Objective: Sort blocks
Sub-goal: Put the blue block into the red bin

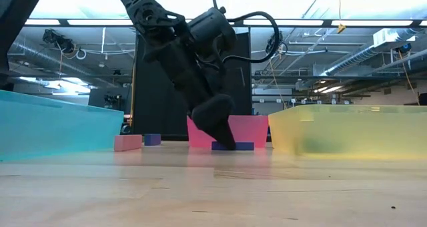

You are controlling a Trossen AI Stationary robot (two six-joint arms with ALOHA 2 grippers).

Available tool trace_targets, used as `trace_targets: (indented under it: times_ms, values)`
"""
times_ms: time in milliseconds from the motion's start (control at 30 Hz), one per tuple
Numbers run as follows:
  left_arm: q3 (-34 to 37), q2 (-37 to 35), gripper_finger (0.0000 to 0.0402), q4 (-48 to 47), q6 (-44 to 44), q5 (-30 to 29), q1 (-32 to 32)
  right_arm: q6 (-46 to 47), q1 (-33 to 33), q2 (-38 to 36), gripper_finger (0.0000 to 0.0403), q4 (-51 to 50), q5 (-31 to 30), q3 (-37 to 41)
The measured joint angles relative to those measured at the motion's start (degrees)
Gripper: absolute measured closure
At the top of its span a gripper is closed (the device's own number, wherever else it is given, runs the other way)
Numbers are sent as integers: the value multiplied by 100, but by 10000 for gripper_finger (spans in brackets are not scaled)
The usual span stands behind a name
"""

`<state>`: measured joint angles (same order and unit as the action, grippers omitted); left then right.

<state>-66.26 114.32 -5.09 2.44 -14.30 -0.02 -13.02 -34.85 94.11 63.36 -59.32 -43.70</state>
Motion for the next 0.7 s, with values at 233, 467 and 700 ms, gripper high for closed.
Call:
trace_targets:
  times_ms: [233,467,700]
  values:
    - [-9,0,231,-92,118,174,-9,1,0,0,206,-1,8,0]
    - [-3,10,296,-157,390,352,-47,1,0,0,206,-2,10,-1]
    - [0,18,294,-152,391,300,-50,0,0,0,206,-2,10,0]
